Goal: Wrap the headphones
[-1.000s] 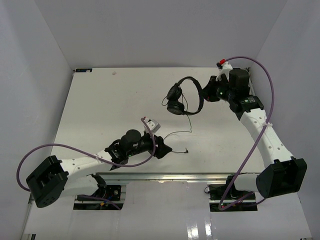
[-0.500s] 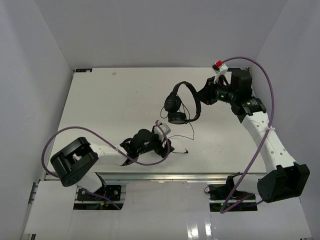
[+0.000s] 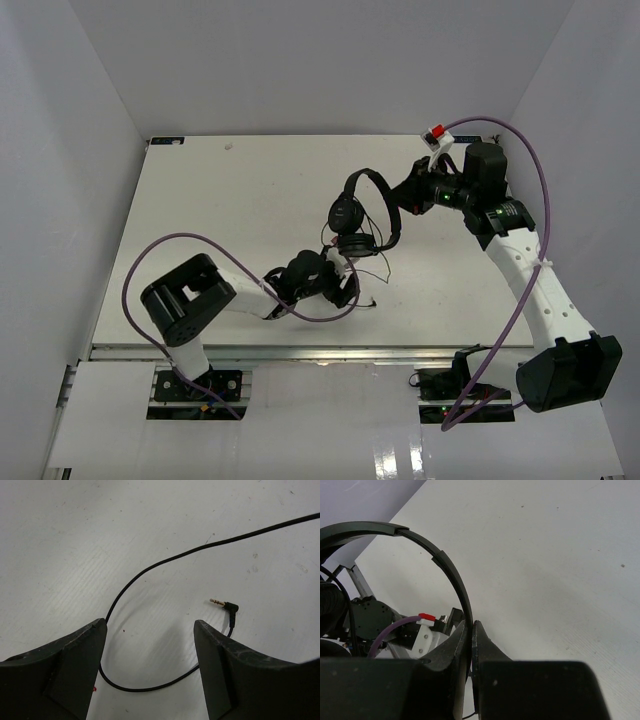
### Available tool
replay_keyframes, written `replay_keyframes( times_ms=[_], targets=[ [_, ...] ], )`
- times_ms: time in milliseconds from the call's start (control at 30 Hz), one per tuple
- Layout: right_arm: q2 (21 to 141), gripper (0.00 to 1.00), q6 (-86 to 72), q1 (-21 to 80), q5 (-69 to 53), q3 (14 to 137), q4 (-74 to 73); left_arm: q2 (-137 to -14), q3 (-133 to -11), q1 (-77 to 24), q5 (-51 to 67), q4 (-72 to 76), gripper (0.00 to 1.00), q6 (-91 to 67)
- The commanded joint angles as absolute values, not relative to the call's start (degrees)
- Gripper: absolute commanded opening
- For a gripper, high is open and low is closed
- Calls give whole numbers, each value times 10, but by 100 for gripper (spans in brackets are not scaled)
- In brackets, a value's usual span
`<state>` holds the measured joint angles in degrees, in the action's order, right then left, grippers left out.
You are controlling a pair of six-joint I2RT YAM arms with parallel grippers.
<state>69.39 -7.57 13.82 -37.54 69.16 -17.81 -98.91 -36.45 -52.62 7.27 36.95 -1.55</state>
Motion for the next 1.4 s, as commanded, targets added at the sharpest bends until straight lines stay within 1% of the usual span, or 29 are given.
replay_keyframes(
  times_ms=[0,67,233,433,600,767,867,967,1033,1100,1133,1200,1233,1267,1333,1367],
  targets=[
    [670,8,-92,134,-410,687,-147,-1008,-410,-527,77,385,80,-2],
    [666,8,-91,134,-411,684,-148,-1016,-421,-527,81,383,80,5],
    [666,8,-96,134,-418,680,-146,-1044,-451,-527,114,369,72,14],
    [667,8,-101,134,-422,683,-146,-1056,-453,-527,117,373,70,10],
    [668,8,-105,134,-427,681,-143,-1066,-466,-526,123,356,70,23],
    [668,8,-110,134,-433,680,-139,-1080,-493,-527,136,332,74,46],
    [667,8,-111,134,-436,677,-139,-1086,-505,-526,129,322,75,58],
    [667,8,-111,134,-440,675,-137,-1089,-512,-526,126,319,74,73],
    [668,8,-114,135,-442,673,-136,-1094,-521,-526,133,307,72,79],
    [670,8,-116,134,-443,672,-134,-1103,-531,-527,142,288,68,88],
    [670,8,-117,134,-443,672,-134,-1107,-537,-527,145,282,63,90],
    [669,8,-117,134,-444,672,-134,-1112,-545,-527,153,270,47,93],
    [669,8,-117,134,-443,672,-134,-1112,-543,-526,154,269,36,93],
    [669,8,-117,134,-443,672,-134,-1111,-541,-526,154,270,27,92],
    [667,8,-118,134,-444,671,-134,-1109,-536,-526,151,272,16,90],
    [667,8,-118,134,-443,671,-134,-1106,-533,-526,151,272,13,90]
  ],
)
